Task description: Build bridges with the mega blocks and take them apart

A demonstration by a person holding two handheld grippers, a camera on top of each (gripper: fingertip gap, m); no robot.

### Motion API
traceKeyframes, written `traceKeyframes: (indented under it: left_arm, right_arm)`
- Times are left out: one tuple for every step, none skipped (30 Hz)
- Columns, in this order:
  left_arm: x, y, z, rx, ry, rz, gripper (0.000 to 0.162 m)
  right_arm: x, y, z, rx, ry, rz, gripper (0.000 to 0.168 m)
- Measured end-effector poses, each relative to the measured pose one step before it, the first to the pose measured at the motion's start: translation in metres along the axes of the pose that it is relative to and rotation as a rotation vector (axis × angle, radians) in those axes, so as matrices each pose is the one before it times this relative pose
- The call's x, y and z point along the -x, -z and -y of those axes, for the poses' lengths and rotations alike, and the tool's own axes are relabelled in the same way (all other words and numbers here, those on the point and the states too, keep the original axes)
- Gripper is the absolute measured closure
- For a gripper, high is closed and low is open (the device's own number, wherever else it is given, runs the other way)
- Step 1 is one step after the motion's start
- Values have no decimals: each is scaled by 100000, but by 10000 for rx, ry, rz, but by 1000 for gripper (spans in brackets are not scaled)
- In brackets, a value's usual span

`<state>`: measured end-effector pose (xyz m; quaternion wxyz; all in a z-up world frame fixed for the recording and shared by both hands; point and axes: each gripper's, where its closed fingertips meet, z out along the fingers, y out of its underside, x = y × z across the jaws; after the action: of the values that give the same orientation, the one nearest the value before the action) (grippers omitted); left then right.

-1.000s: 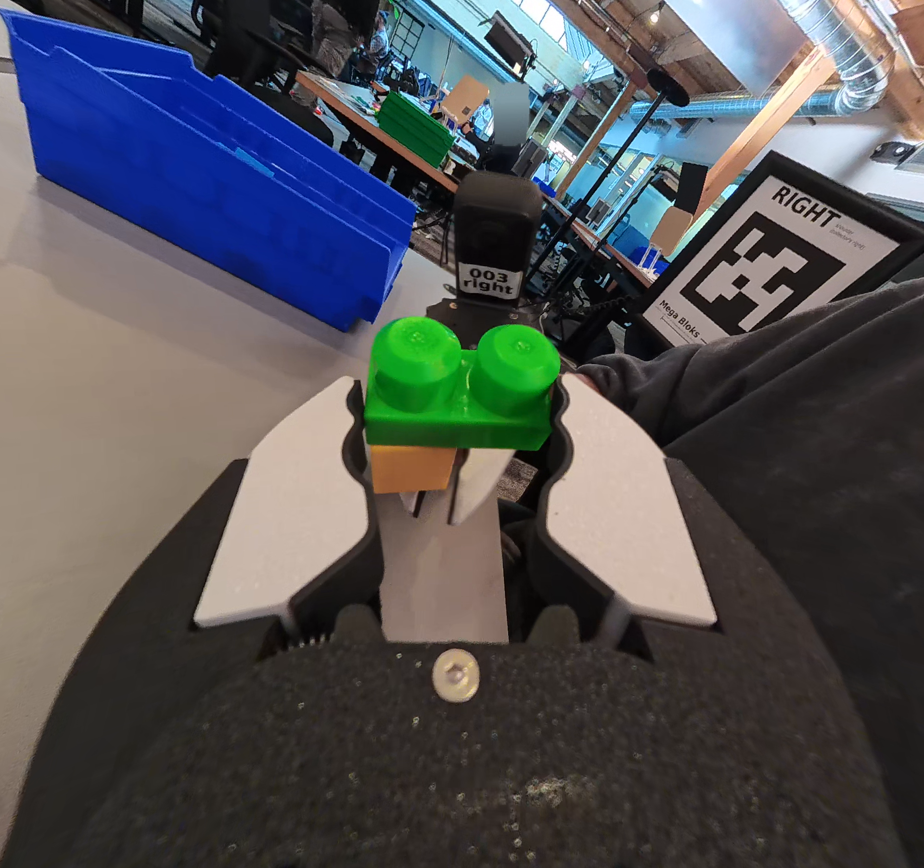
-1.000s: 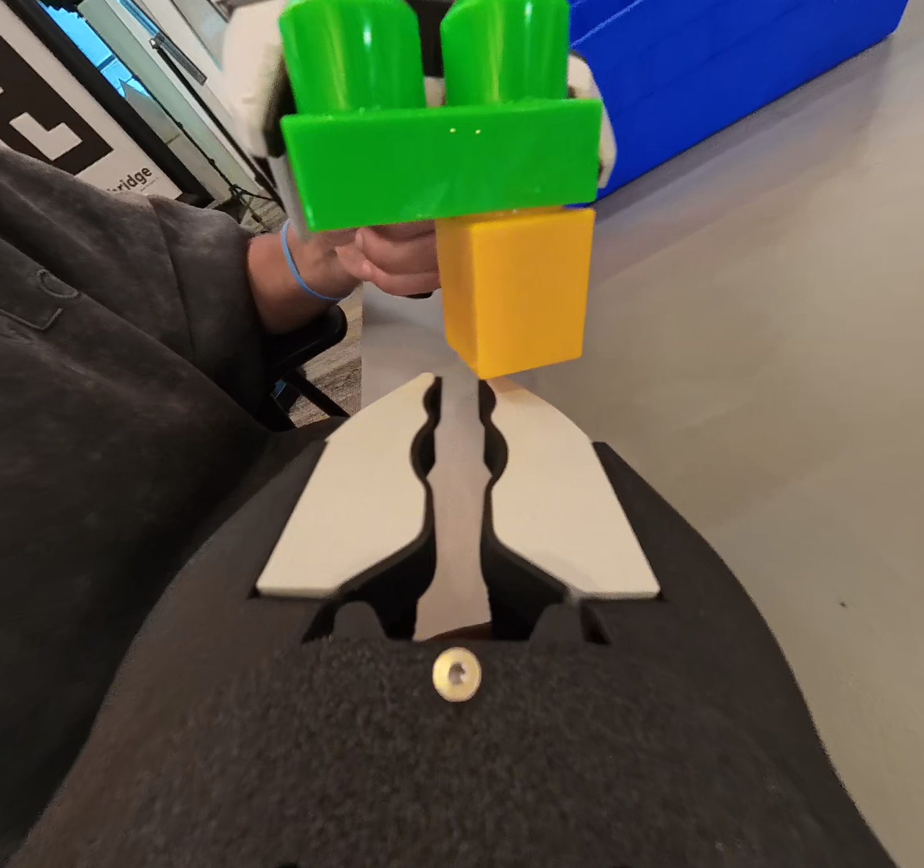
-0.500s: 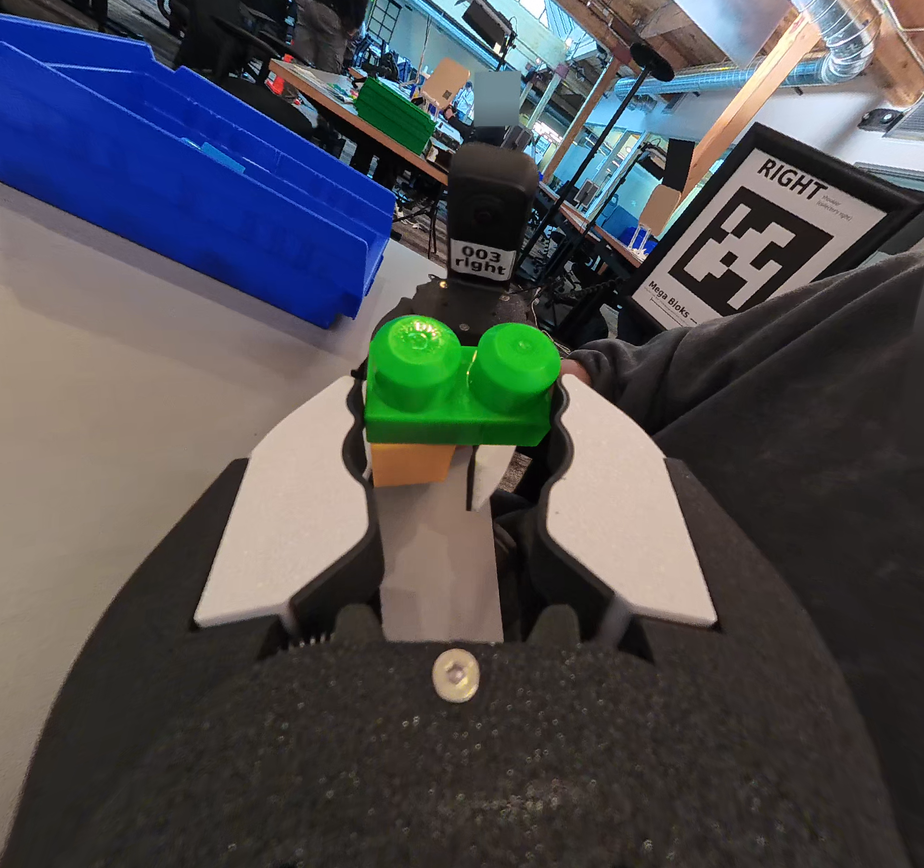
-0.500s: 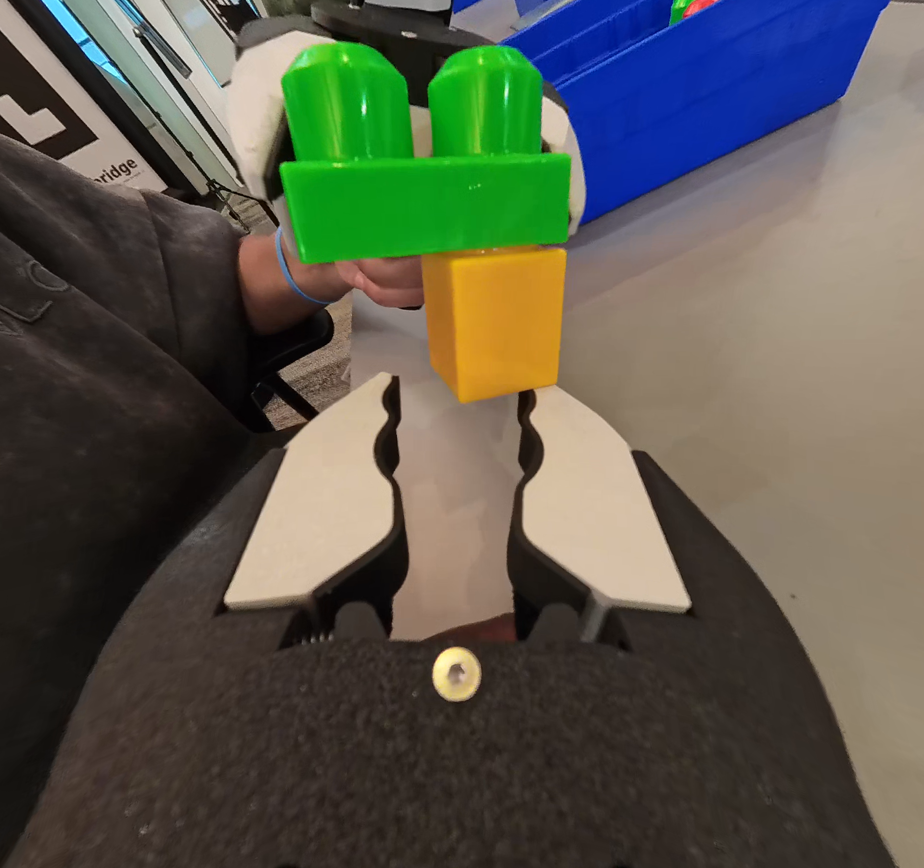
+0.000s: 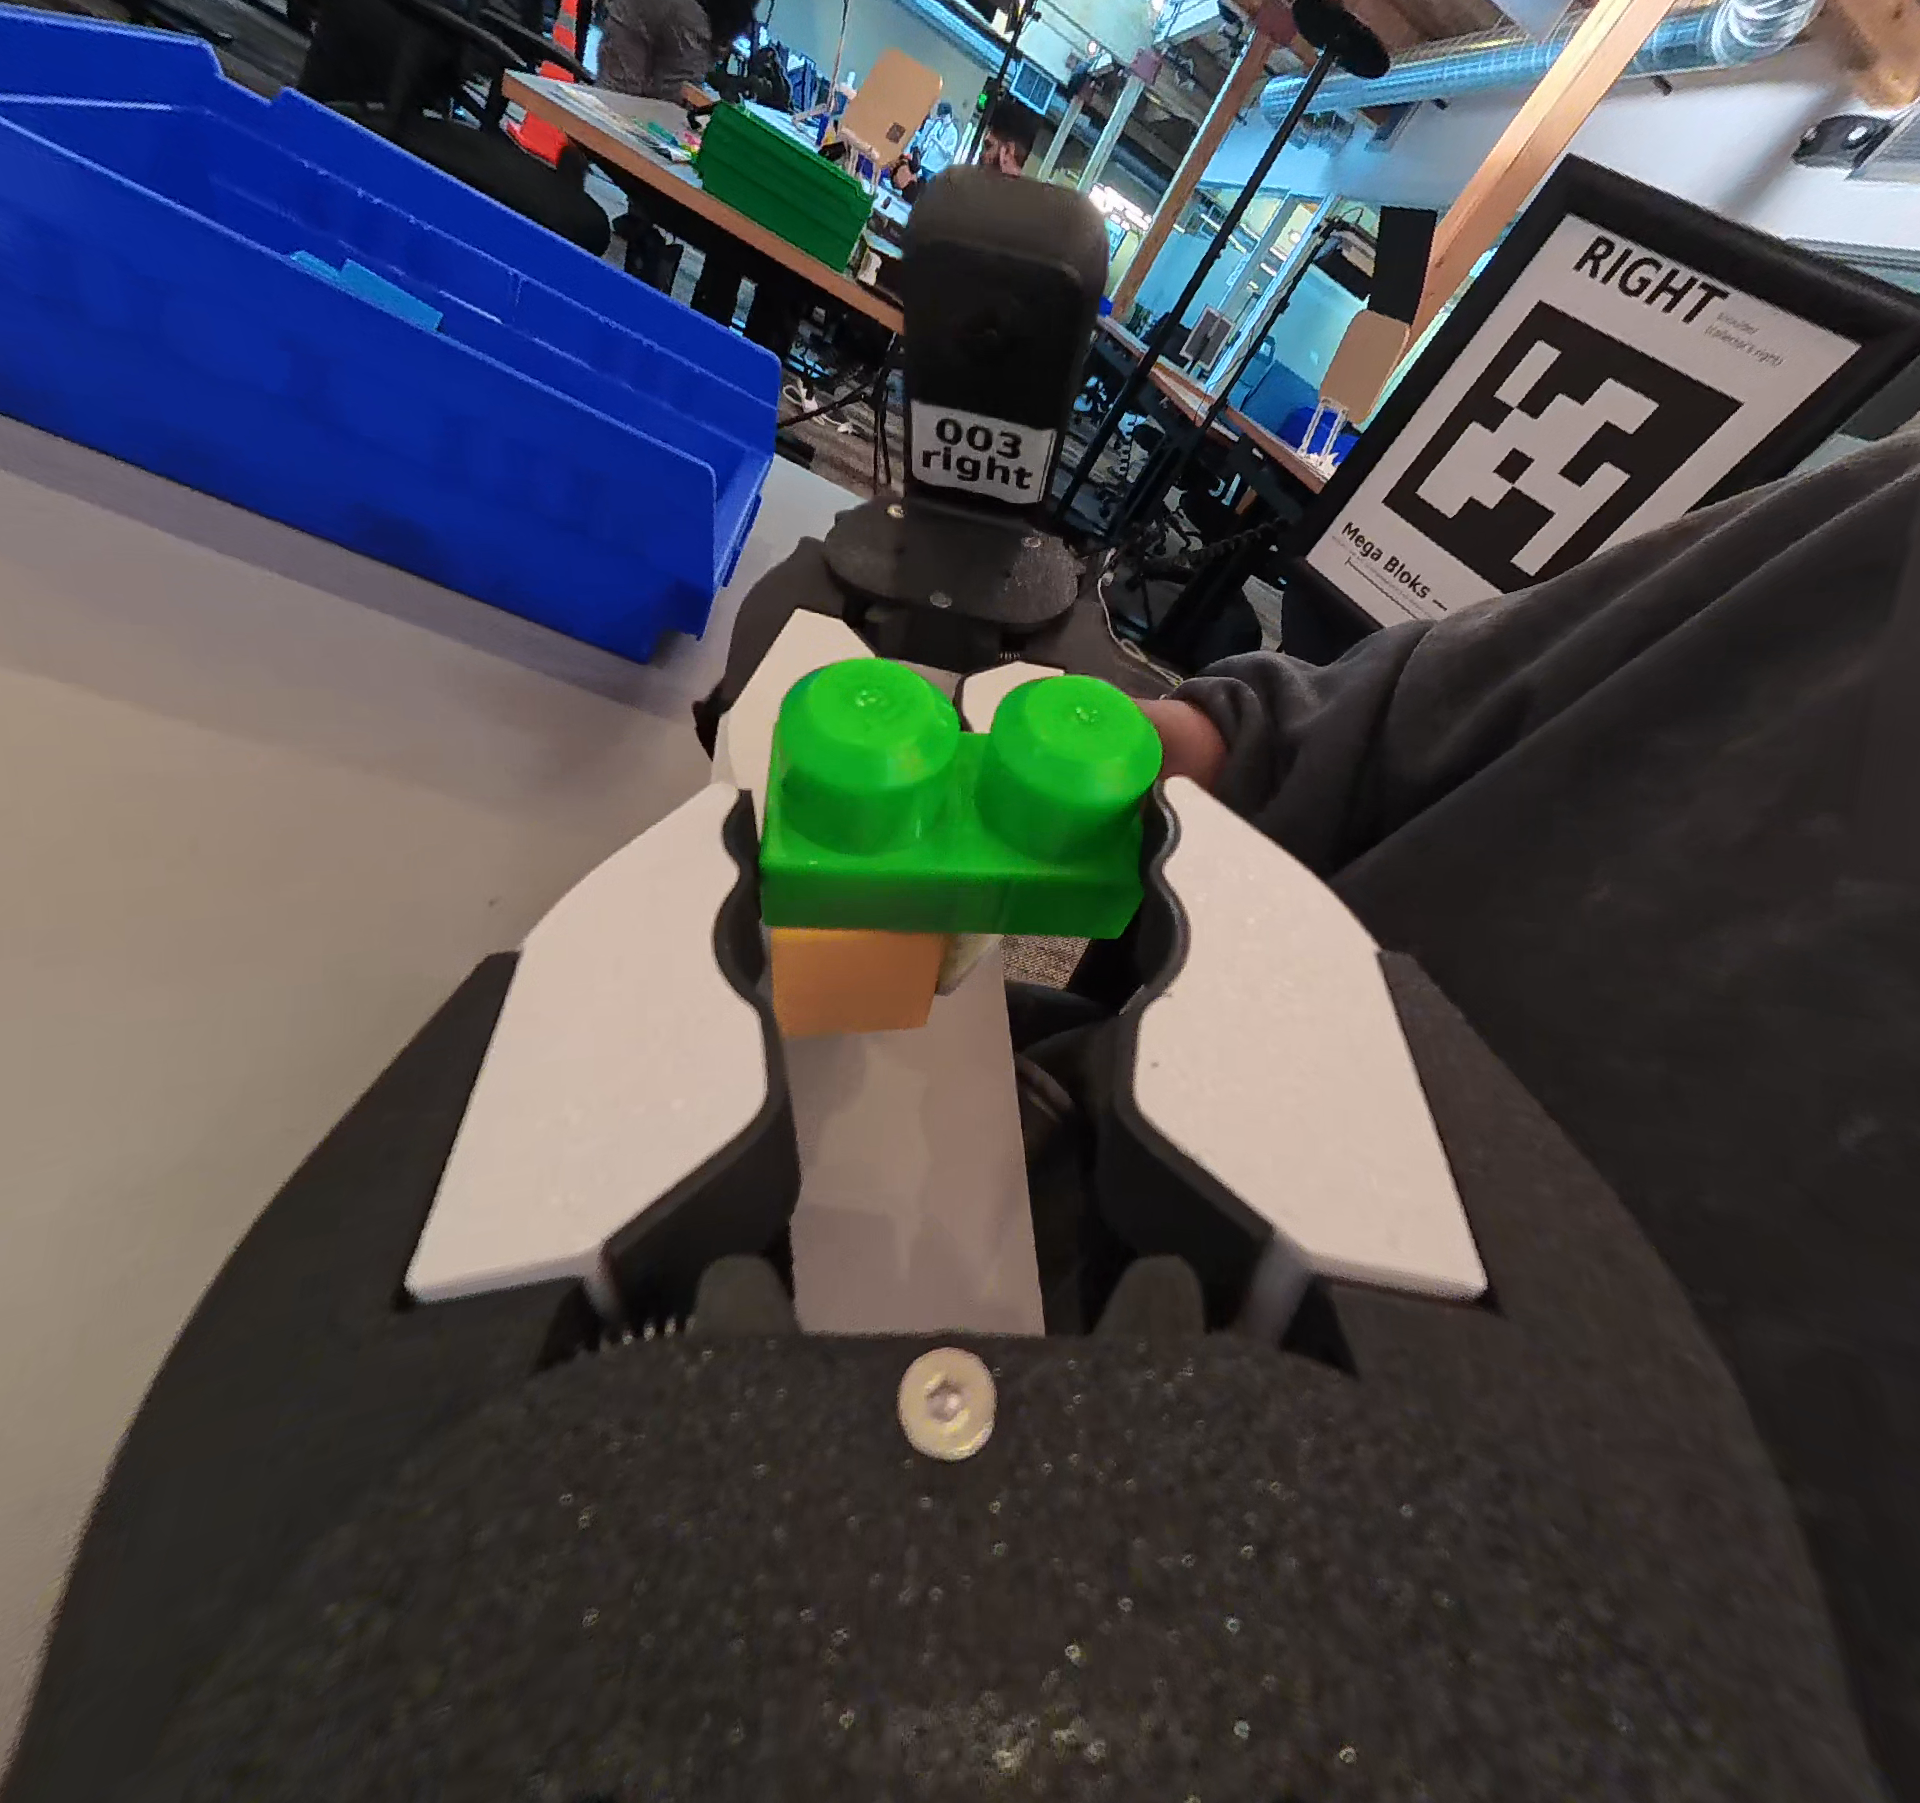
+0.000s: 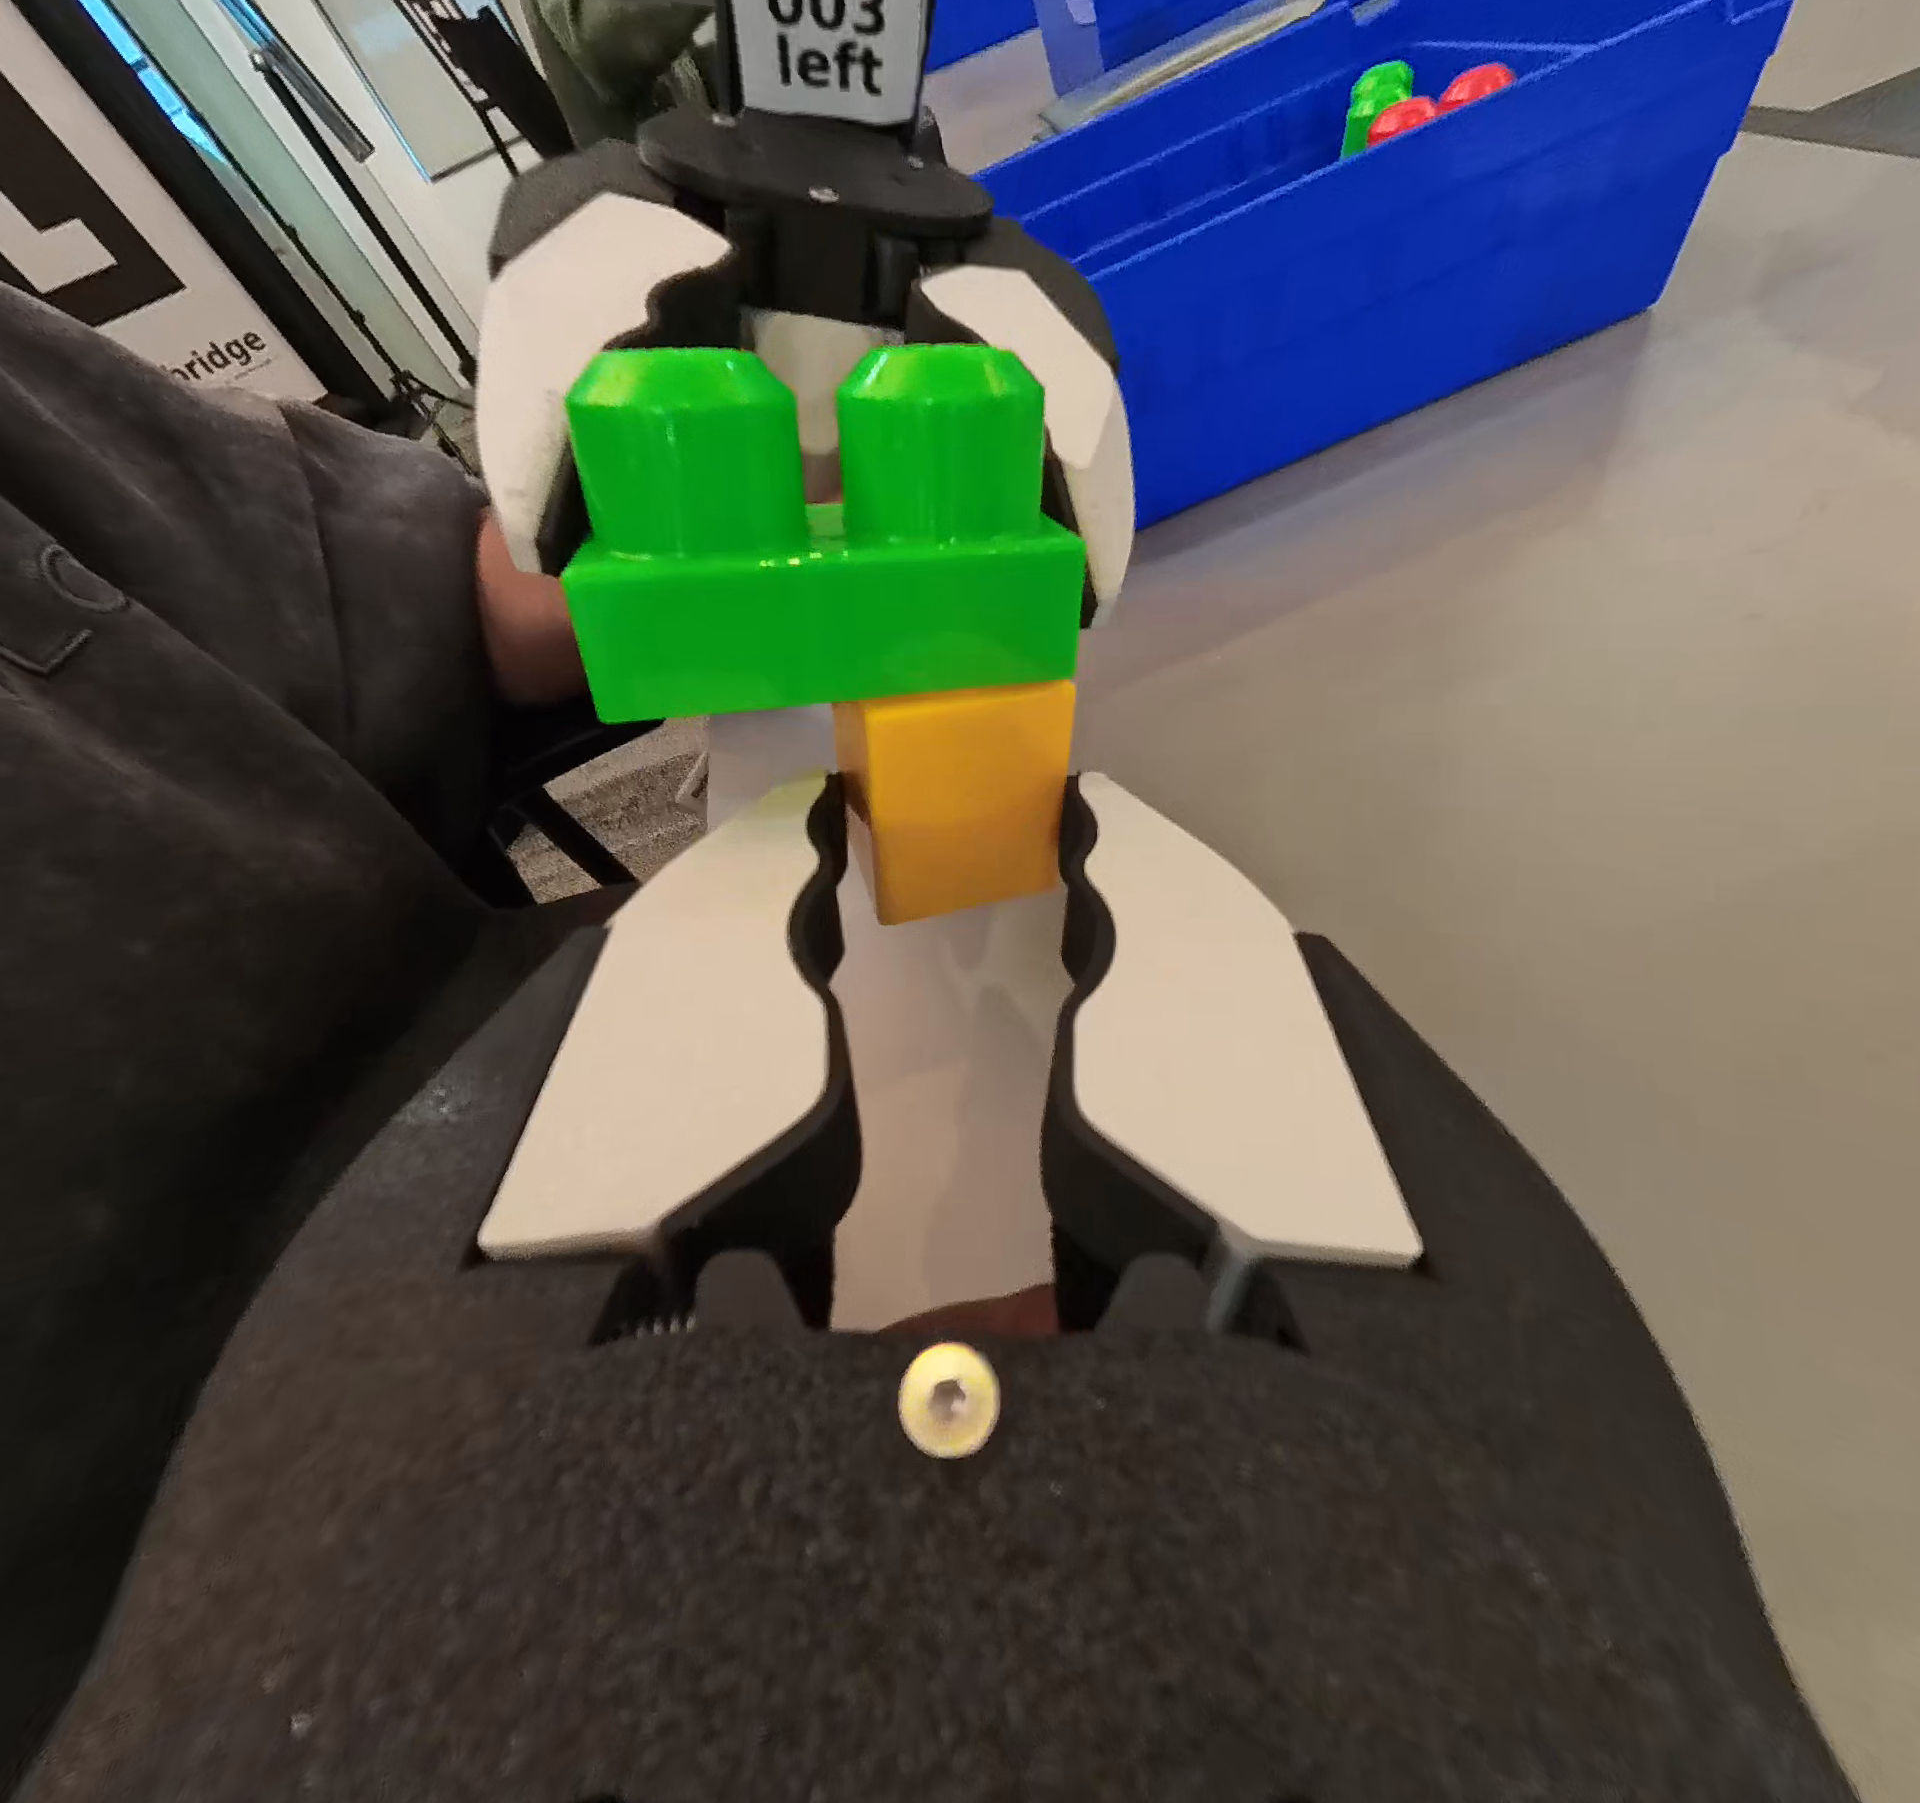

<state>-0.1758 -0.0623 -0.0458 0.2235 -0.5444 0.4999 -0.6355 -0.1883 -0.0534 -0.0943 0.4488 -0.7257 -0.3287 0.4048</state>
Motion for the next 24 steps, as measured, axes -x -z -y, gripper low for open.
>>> traceKeyframes:
  left_arm:
    - [-85, 2, 19, -24, -24, -30, 92]
    - [-33, -31, -61, 67, -53, 19, 92]
    - [6, -46, -79, 91, -86, 87, 93]
    - [28, -69, -20, 27, -121, 121, 93]
    - [4, -35, 19, -19, -114, 94, 93]
    - [-86, 155, 455, -306, -66, 21, 93]
    - [-281, 535, 1154, -679, 48, -154, 93]
    - [-230, 852, 1511, -715, 158, -163, 94]
    - [95, 1004, 1516, -582, 73, 70, 94]
    - [167, 988, 1230, -358, -65, 118, 94]
    - [101, 811, 689, -80, -104, 54, 94]
    - [261, 626, 348, -24, -166, 221, 94]
    - [374, 365, 101, -27, -235, 362, 94]
    - [239, 51, -241, 155, -212, 283, 94]
    - [257, -213, -500, 330, -170, 292, 94]
    - [414, -361, -603, 374, -187, 406, 93]
    - [443, -424, -694, 390, -216, 402, 93]
    - [499, -424, -783, 414, -204, 426, 93]
    - [786, -376, -774, 372, -178, 613, 93]
    - [844, -334, -788, 381, -160, 634, 93]
    - [554, -314, -777, 414, -167, 406, 93]
    - [289, -252, -527, 275, -191, 240, 93]
    - [166, -180, -267, 106, -170, 184, 93]
    - [5, -165, -196, 104, -104, 79, 93]
  right_arm:
    - [35, 79, 2, 50, 69, 47, 129]
    - [18, 18, -120, 96, 9, 46, 129]
    - [-35, 0, -150, 67, 21, 9, 129]
    - [-18, 23, -98, 31, 22, 18, 130]
    - [41, 8, -198, 104, -6, 64, 130]
    - [-189, -100, -682, 416, 116, -98, 130]
    - [-487, -283, -1129, 570, 294, -330, 131]
    - [-149, -335, -871, 314, 154, -93, 130]
    - [84, -124, -48, -178, -181, 145, 131]
    - [-66, 65, 99, -103, -240, 109, 131]
    - [-366, 166, 0, 81, -14, -132, 131]
    - [-555, 237, 24, 80, 95, -286, 131]
    - [-336, 239, 38, 47, -7, -129, 131]
    - [-238, 222, 80, -25, -78, -49, 130]
    - [-399, 220, 93, -66, -68, -187, 130]
    - [-471, 216, 45, -8, -26, -271, 130]
    - [-451, 205, -13, 70, 77, -304, 130]
    - [-481, 235, 35, 94, 181, -382, 130]
    - [-532, 335, 156, 69, 251, -449, 130]
    - [-459, 508, 311, 41, 228, -403, 130]
    - [-538, 752, 512, 2, 168, -423, 130]
    - [-741, 1071, 813, -94, 136, -515, 130]
    - [-1046, 1416, 1005, -132, 146, -607, 130]
    - [-1516, 1745, 1079, -118, 165, -757, 130]
